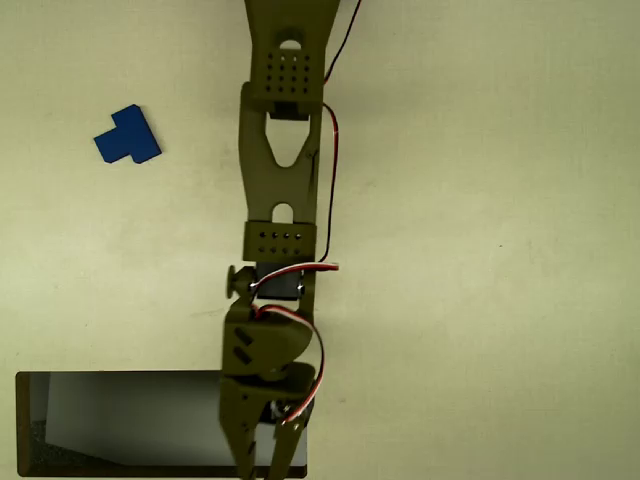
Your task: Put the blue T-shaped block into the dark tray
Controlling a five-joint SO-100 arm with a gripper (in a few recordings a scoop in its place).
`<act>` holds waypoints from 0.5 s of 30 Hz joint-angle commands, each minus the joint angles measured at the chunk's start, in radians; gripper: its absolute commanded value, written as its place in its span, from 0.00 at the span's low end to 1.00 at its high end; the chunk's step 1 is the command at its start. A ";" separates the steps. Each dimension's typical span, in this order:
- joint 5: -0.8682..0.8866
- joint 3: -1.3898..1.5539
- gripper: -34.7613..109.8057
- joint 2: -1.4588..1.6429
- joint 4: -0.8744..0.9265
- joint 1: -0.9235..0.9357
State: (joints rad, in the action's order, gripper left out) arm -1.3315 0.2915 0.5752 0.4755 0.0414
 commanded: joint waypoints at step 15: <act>-1.348 1.353 0.24 1.065 0.848 0.600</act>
State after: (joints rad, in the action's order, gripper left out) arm -2.3731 1.4880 1.5447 1.5064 0.5308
